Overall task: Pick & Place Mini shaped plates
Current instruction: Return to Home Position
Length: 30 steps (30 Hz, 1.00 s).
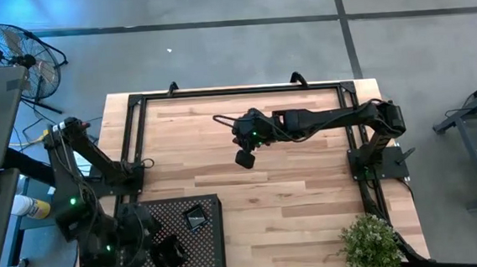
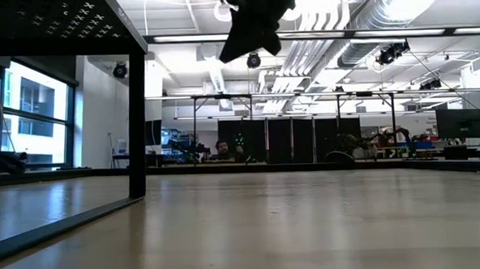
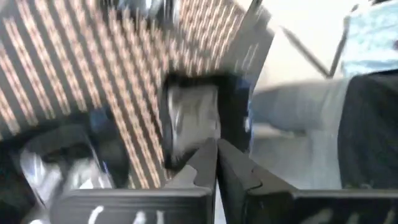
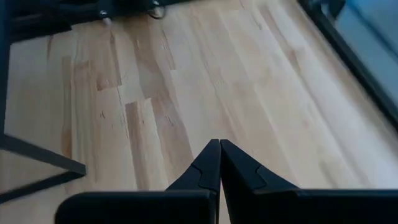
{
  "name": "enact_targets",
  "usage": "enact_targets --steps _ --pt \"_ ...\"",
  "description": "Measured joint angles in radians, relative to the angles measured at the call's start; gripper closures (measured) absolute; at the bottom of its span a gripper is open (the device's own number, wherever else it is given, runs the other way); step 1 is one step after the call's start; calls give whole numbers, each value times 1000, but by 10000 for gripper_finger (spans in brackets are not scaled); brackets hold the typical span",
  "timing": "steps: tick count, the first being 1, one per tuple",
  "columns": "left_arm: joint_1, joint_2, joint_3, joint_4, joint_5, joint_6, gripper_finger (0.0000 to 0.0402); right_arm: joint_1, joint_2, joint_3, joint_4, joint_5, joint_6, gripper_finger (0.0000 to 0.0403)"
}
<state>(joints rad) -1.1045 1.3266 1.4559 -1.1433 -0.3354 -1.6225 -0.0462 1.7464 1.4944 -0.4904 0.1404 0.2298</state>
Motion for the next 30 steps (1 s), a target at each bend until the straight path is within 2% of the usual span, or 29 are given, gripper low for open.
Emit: enact_targets --steps 2,4,8,11,13,18,23,27,30 --pt "39 -30 0 -3 -72 103 396 7 -1 0 24 3 -77 402" --pt "96 -66 -1 -8 -117 226 400 8 -9 -21 90 -65 -123 402" --pt "246 -155 -72 38 -112 498 401 2 -82 -174 315 -222 -115 402" --pt "380 -234 -185 183 -81 702 401 -2 -189 -342 484 -253 -100 402" --pt "477 -291 -280 336 -50 837 401 -2 -277 -458 563 -259 -92 402" --pt "705 -408 -556 689 76 1059 401 -1 -504 -705 655 -200 -27 402" --pt "880 -480 -749 923 90 1145 401 -8 -736 -892 675 -110 -49 395" --pt "958 -495 -781 913 47 1040 401 -8 -915 -1018 669 -2 -49 396" --pt "989 -492 -781 898 43 984 401 -9 -1037 -1104 670 12 -10 400"
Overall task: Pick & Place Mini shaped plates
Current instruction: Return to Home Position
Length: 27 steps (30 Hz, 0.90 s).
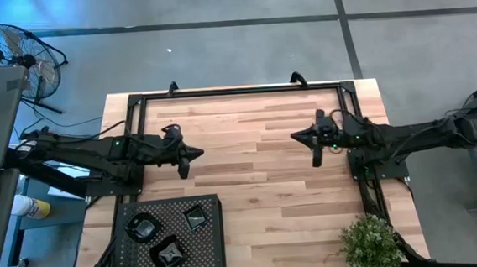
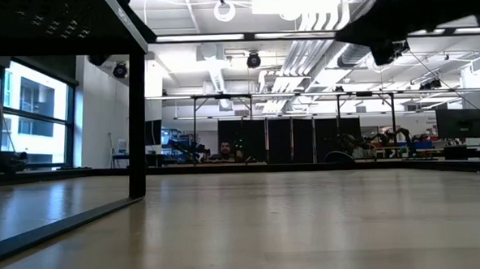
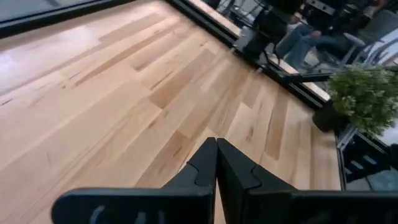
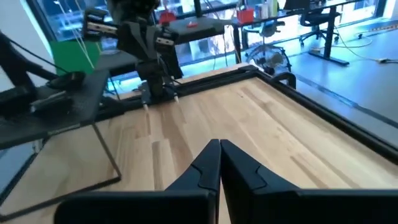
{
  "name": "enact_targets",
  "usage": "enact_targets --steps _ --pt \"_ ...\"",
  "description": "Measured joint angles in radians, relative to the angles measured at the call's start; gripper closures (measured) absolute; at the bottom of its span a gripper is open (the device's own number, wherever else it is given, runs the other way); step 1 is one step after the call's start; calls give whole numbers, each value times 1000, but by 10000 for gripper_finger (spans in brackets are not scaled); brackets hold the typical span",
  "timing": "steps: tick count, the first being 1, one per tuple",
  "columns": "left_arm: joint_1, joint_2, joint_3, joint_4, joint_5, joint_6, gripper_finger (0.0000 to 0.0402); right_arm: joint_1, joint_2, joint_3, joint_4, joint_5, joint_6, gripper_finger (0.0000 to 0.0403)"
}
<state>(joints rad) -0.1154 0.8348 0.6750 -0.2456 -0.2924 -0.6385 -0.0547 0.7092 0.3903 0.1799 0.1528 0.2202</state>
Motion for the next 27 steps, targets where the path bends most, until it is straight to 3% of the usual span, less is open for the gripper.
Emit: enact_targets --steps 4,10,15,19,27 --pt "6 1 0 -36 11 46 400 0 -143 -95 5 -5 6 400" --pt "6 1 0 -29 -132 259 400 0 -344 -229 8 52 -26 394" --pt "5 1 -7 22 44 455 400 0 -523 -351 3 75 -38 398" --pt "33 -2 -123 221 135 468 400 2 -688 -374 -122 82 -46 397" --pt "181 -110 -411 590 367 455 400 12 -709 -355 -186 105 -110 395"
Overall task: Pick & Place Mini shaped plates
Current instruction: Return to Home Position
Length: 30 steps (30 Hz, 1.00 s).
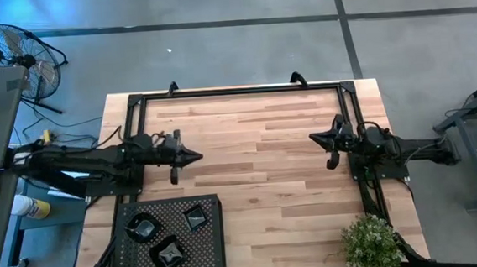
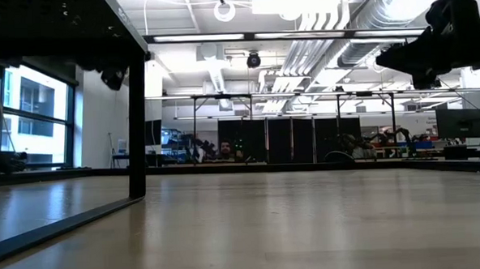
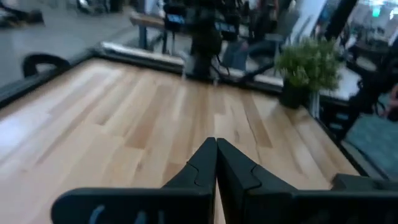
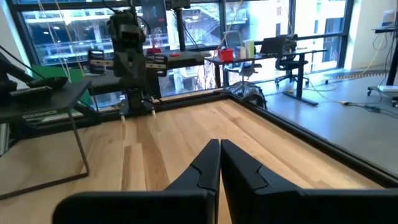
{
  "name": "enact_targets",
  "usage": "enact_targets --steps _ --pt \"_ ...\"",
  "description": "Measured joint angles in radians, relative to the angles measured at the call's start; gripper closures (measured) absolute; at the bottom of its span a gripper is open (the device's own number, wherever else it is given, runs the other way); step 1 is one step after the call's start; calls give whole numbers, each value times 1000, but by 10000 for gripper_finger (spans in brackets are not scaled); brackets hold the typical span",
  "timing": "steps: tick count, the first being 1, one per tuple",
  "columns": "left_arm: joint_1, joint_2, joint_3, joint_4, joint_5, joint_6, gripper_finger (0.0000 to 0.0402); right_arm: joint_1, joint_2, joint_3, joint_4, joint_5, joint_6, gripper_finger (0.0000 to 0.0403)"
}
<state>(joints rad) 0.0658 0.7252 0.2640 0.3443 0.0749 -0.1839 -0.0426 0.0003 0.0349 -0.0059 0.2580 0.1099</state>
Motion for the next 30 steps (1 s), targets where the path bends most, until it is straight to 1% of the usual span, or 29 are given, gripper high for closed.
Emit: enact_targets --steps 5,7,9,10,12,13,18,21,25,28,30 --pt "90 -129 -145 85 16 0 400 -12 2 -2 5 13 -21 393" --pt "117 -188 -194 91 16 0 400 -17 2 -21 61 15 -22 395" --pt "134 -248 -239 67 15 1 400 -17 6 -26 68 12 -22 397" --pt "140 -276 -246 63 14 6 400 -17 6 -25 67 9 -22 398" --pt "140 -336 -245 -14 7 46 400 -17 6 -25 66 5 -22 398" --pt "138 -361 -248 -21 0 68 400 -16 6 -25 65 2 -24 398" --pt "138 -476 -249 -158 -99 101 400 -16 7 -25 64 2 -39 398" --pt "138 -530 -250 -246 -134 101 400 -16 6 -25 64 2 -40 398" --pt "138 -588 -250 -316 -148 108 400 -16 6 -25 64 19 -41 398" --pt "138 -593 -251 -324 -163 110 400 -16 7 -25 65 33 -44 398" --pt "142 -585 -251 -314 -190 117 400 -17 7 -25 68 53 -43 398"
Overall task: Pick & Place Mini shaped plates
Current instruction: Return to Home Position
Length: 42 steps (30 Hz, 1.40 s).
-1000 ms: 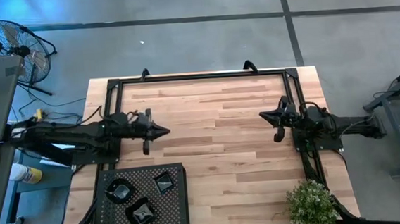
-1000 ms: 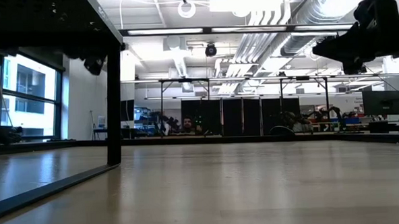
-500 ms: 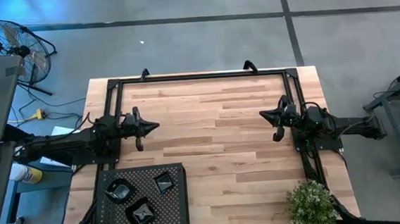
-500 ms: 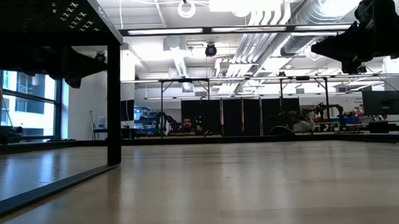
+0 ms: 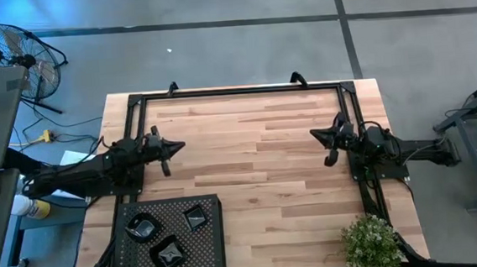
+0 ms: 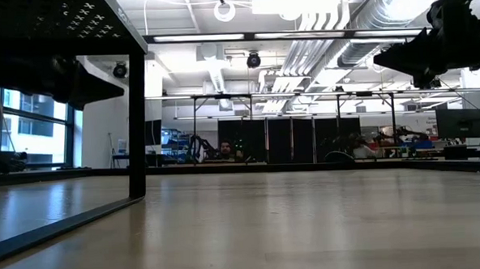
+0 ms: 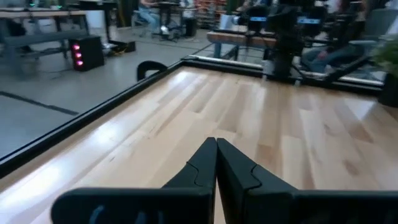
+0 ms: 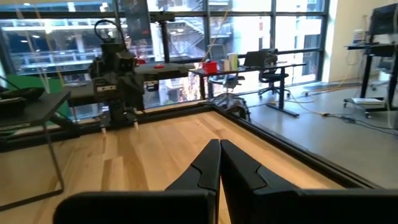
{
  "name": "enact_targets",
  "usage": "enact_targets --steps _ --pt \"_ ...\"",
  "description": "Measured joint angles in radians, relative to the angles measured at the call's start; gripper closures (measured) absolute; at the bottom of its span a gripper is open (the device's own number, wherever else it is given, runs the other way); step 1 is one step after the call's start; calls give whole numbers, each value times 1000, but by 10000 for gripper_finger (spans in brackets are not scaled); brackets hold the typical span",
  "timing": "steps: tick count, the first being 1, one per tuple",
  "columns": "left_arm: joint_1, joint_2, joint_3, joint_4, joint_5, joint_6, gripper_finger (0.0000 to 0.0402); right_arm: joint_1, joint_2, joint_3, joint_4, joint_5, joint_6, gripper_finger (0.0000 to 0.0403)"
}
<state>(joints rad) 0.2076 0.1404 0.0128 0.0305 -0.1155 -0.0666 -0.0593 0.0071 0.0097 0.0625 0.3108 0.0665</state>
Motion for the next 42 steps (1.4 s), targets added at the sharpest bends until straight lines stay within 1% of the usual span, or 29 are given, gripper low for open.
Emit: enact_targets --steps 2,5,9,11,13,17,20,22,24,26,28,29,35,38,40,42 --pt "21 3 0 0 -7 -10 400 0 0 0 2 17 0 398" --pt "58 3 0 3 -9 -77 400 0 0 0 3 40 -7 398" --pt "85 4 7 -8 -36 -149 400 0 0 0 5 51 -113 398" --pt "88 3 11 -10 -31 -168 400 0 0 0 5 52 -121 398" --pt "87 3 20 -25 -2 -209 400 0 0 0 10 76 -93 398" --pt "87 3 27 -36 10 -174 400 0 0 0 9 77 -77 398" --pt "87 -16 5 -26 56 -183 400 0 0 -1 22 78 -80 398" --pt "87 -36 1 -9 102 -175 400 0 -1 -1 67 79 -106 398" --pt "87 -65 1 -16 122 -155 400 0 -5 1 97 92 -134 398" --pt "88 -100 1 -27 125 -134 400 0 -5 1 98 121 -156 397" --pt "88 -122 1 -19 122 -122 400 0 -5 -1 70 133 -129 398" --pt "88 -126 0 -17 117 -121 400 0 -1 0 19 131 -102 398" --pt "88 -109 0 -22 113 -105 400 -17 58 0 10 99 -66 399" --pt "88 -100 -1 -20 105 -98 400 -48 63 -1 12 88 -85 396" --pt "88 -100 -1 -19 105 -99 400 -74 53 -1 43 89 -101 396" --pt "88 -100 -1 -20 112 -102 400 -92 26 -1 89 64 -117 397"
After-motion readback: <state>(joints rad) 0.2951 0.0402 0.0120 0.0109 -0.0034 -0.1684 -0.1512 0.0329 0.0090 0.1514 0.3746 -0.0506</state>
